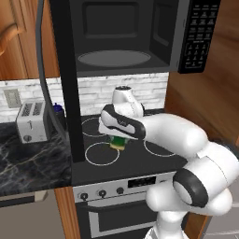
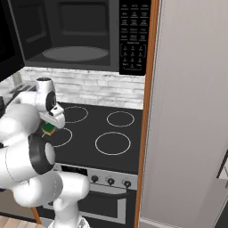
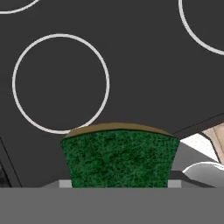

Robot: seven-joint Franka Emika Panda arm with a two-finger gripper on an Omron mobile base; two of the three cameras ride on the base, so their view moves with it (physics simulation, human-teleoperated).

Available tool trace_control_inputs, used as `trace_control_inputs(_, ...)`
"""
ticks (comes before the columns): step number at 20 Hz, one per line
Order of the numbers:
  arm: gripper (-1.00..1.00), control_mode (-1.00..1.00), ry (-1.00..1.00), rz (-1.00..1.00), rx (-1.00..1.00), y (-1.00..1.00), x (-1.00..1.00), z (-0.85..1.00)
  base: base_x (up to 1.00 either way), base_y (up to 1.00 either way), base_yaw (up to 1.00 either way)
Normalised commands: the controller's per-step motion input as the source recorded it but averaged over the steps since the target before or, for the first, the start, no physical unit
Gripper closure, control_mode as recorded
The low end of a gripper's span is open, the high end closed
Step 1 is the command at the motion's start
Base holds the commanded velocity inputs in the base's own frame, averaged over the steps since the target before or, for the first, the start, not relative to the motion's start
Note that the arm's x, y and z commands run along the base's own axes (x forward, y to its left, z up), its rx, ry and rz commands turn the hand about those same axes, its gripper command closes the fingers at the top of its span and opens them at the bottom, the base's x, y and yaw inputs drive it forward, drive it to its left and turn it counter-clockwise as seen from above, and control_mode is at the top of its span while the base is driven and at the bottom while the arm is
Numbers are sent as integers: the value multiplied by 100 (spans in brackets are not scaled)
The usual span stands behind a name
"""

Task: Place the sponge inside the microwave to prepare for sanitizing.

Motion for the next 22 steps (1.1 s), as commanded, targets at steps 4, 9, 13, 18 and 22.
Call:
trace_control_inputs(4,100,-100,-13,-7,0,-24,-21,72,0,0,0)
trace_control_inputs(9,100,-100,-17,-8,0,-30,-21,76,0,0,0)
trace_control_inputs(13,100,-100,-25,-10,0,-36,-14,76,0,0,0)
trace_control_inputs(18,100,-100,-26,-9,0,-24,-6,77,0,0,0)
trace_control_inputs(22,100,-100,-26,-3,0,-17,-7,76,0,0,0)
